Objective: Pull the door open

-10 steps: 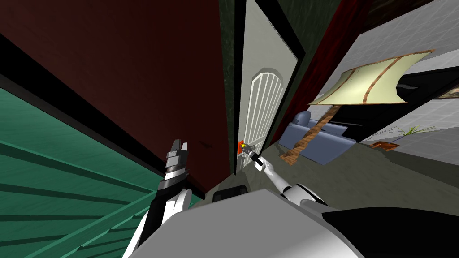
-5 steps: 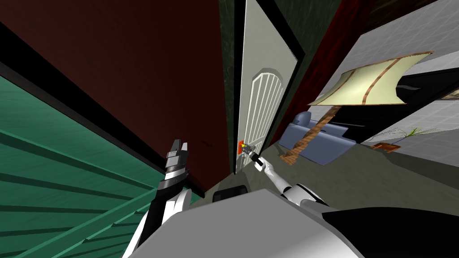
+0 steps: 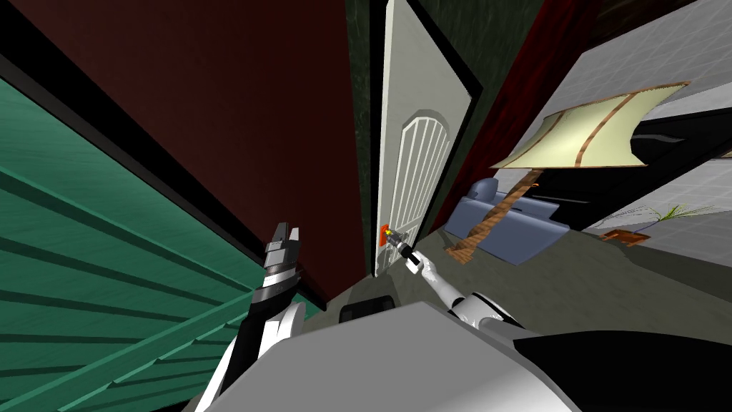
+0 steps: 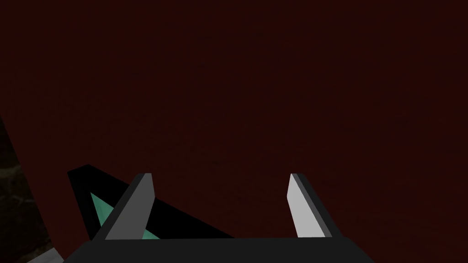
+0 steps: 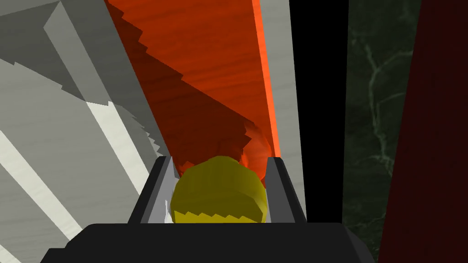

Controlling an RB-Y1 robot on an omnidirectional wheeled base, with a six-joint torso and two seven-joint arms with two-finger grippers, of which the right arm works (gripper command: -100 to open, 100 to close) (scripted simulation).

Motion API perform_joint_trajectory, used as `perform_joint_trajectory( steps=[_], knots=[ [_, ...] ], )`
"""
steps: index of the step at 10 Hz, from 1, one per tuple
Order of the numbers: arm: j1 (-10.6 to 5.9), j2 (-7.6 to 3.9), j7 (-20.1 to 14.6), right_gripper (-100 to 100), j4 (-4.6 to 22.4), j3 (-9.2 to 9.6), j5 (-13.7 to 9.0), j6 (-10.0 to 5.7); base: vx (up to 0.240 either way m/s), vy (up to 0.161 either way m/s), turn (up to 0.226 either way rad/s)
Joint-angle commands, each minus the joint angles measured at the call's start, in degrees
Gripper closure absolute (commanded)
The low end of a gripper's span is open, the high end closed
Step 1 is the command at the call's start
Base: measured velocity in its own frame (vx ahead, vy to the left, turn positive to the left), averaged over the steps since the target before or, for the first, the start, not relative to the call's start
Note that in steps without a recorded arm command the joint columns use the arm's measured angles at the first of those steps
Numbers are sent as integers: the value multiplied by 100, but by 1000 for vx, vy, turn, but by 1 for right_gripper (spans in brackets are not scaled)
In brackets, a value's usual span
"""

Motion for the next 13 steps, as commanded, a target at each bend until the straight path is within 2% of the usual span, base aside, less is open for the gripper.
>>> perform_joint_trajectory(
  steps=[1,8,9,11,12,13],
  knots=[
    [-25,-43,-184,100,10,-37,-71,2,-37,-28,20],
    [-94,-95,-1222,100,79,118,-539,15,-40,-32,38],
    [-94,-95,-1234,100,79,118,-539,15,-39,-31,22],
    [-127,-116,-1605,100,109,191,-752,21,-36,-36,52],
    [-127,-116,-1684,100,109,191,-752,21,-32,-30,30],
    [-148,-126,-1901,100,125,234,-873,23,-41,-39,46]
  ],
)
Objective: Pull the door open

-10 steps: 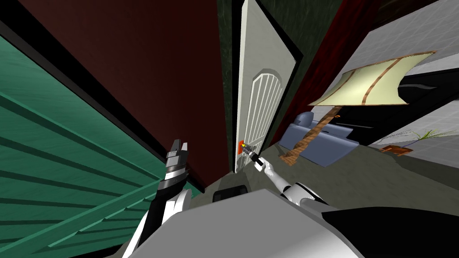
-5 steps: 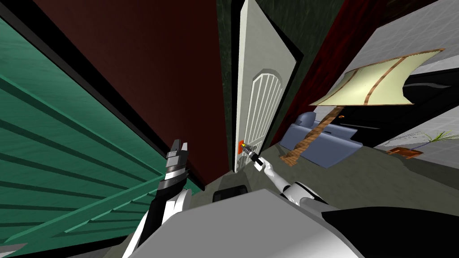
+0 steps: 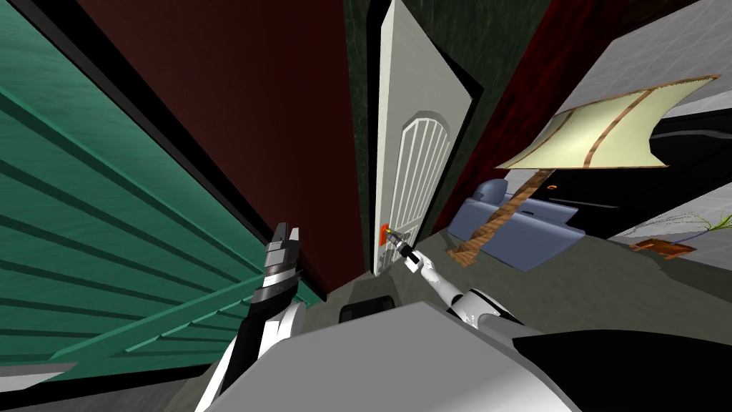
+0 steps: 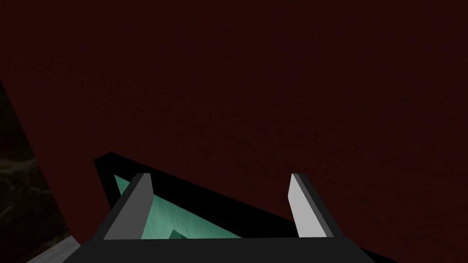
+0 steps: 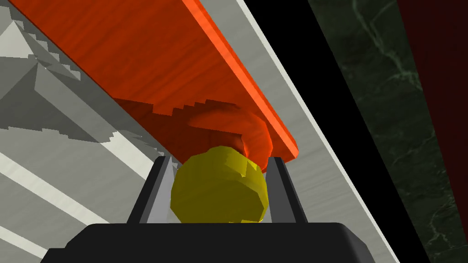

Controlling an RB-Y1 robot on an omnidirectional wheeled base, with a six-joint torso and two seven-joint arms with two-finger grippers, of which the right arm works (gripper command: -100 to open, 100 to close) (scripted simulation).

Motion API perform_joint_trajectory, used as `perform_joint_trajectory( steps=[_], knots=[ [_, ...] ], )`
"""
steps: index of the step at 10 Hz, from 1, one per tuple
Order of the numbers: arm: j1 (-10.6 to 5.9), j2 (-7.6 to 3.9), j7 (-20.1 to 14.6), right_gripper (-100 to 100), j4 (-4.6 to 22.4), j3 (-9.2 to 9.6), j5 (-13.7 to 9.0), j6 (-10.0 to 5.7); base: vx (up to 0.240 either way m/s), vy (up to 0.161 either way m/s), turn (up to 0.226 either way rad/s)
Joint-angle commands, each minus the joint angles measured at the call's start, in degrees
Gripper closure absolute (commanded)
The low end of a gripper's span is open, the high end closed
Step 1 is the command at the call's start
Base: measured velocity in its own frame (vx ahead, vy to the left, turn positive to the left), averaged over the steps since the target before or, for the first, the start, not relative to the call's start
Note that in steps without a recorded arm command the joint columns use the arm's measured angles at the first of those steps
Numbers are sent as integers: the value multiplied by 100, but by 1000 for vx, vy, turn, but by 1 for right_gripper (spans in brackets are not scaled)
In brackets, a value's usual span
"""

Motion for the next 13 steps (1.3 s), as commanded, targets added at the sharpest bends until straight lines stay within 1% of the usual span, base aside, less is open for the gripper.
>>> perform_joint_trajectory(
  steps=[1,2,4,5,6,7,9,10,11,12,13],
  knots=[
    [-42,-34,-286,100,20,5,-198,24,-52,-49,72],
    [-42,-34,-374,100,20,5,-198,24,-43,-40,35],
    [-83,-54,-740,100,52,91,-441,29,-47,-46,57],
    [-83,-54,-843,100,52,91,-441,29,-40,-34,34],
    [-107,-63,-1023,100,70,140,-575,31,-32,-42,50],
    [-107,-63,-1081,100,70,140,-575,31,-35,-33,39],
    [-154,-83,-1453,100,104,238,-842,36,-42,-42,64],
    [-154,-83,-1557,100,104,238,-842,36,-41,-51,50],
    [-178,-92,-1748,100,121,287,-976,39,-42,-38,53],
    [-178,-92,-1795,100,121,287,-976,39,-37,-25,28],
    [-203,-101,-2017,100,139,339,-1117,41,-43,-33,52]
  ],
)
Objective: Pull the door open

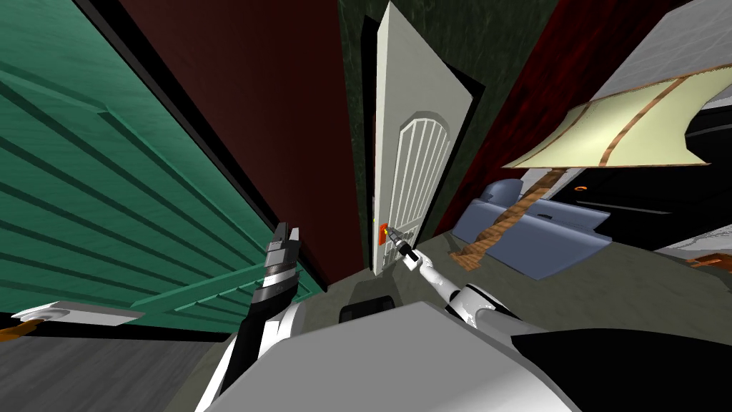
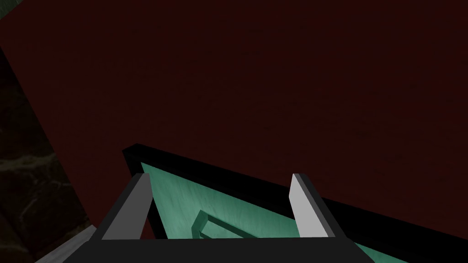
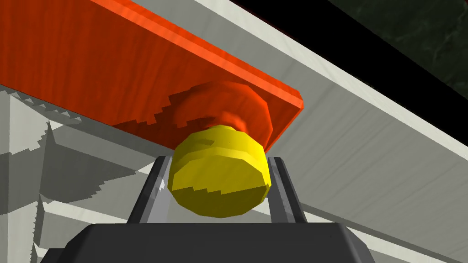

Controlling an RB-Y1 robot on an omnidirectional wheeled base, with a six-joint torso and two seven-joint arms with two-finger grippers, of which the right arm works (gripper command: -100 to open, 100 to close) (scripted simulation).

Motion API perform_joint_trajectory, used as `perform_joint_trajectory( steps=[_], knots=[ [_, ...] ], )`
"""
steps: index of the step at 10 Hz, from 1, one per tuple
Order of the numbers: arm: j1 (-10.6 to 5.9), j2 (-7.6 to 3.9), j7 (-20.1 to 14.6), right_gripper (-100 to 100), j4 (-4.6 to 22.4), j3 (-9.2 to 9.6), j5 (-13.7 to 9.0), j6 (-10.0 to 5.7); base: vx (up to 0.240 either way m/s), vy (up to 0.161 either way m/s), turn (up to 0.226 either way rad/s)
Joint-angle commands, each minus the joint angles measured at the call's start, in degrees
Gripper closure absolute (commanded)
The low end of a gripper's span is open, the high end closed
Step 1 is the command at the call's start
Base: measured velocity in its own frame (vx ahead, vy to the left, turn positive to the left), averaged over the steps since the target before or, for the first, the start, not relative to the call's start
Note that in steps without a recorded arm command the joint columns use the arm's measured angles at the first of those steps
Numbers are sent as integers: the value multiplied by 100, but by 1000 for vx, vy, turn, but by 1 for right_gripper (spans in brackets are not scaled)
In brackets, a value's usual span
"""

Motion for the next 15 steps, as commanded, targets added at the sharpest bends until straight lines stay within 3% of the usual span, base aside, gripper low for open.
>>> perform_joint_trajectory(
  steps=[1,6,8,13,15],
  knots=[
    [-38,-21,-286,100,40,59,-220,-5,-50,-50,88],
    [-90,-39,-870,100,75,164,-504,0,-33,-33,44],
    [-144,-56,-1241,100,110,274,-796,5,-48,-56,82],
    [-199,-73,-1828,100,146,384,-1088,9,-36,-33,47],
    [-254,-89,-2203,100,181,495,-1380,13,-45,-46,87]
  ],
)
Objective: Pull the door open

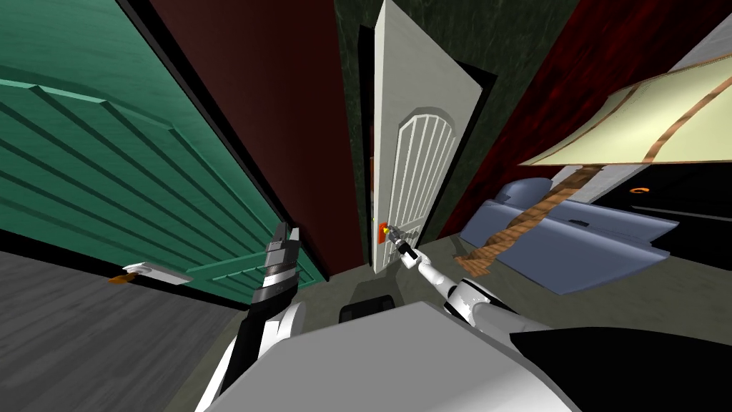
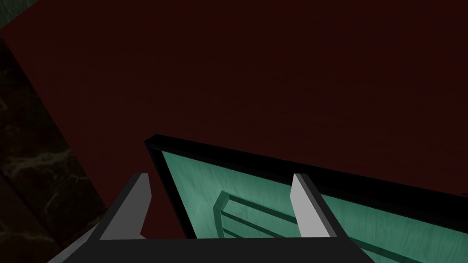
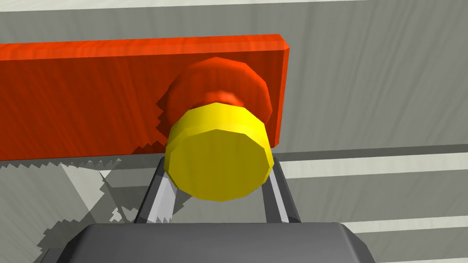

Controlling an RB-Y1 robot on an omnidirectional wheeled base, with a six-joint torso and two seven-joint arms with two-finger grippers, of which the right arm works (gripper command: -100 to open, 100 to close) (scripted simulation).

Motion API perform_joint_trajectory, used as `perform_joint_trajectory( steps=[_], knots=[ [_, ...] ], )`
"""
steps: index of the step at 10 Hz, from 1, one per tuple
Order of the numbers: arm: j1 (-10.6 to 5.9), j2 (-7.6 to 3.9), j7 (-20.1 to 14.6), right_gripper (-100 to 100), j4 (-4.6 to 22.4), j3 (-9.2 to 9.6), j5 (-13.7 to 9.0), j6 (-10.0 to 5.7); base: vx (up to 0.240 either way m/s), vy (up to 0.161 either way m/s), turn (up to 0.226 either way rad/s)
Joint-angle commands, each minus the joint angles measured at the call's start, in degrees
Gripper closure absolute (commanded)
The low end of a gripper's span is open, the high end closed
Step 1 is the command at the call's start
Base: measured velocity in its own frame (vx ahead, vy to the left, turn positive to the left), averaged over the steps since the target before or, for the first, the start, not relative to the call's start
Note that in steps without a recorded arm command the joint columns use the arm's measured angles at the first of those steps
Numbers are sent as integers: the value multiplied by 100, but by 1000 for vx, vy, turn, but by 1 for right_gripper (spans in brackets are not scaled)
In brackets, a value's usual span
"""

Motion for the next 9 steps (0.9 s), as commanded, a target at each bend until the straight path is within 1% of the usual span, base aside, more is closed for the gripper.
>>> perform_joint_trajectory(
  steps=[1,2,3,4,5,6,7,8,9],
  knots=[
    [-26,23,-229,100,-9,56,-85,-14,-43,-40,35],
    [-54,15,-419,100,8,112,-232,-12,-44,-39,49],
    [-54,15,-469,100,8,112,-232,-12,-33,-32,36],
    [-81,7,-689,100,26,167,-378,-10,-45,-35,64],
    [-81,7,-708,100,26,167,-378,-10,-30,-30,43],
    [-109,-1,-930,100,43,222,-522,-8,-27,-32,65],
    [-109,-1,-947,100,43,222,-522,-8,-28,-23,38],
    [-136,-8,-1184,100,60,277,-664,-6,-32,-30,50],
    [-136,-8,-1186,100,60,277,-664,-6,-26,-27,43]
  ],
)
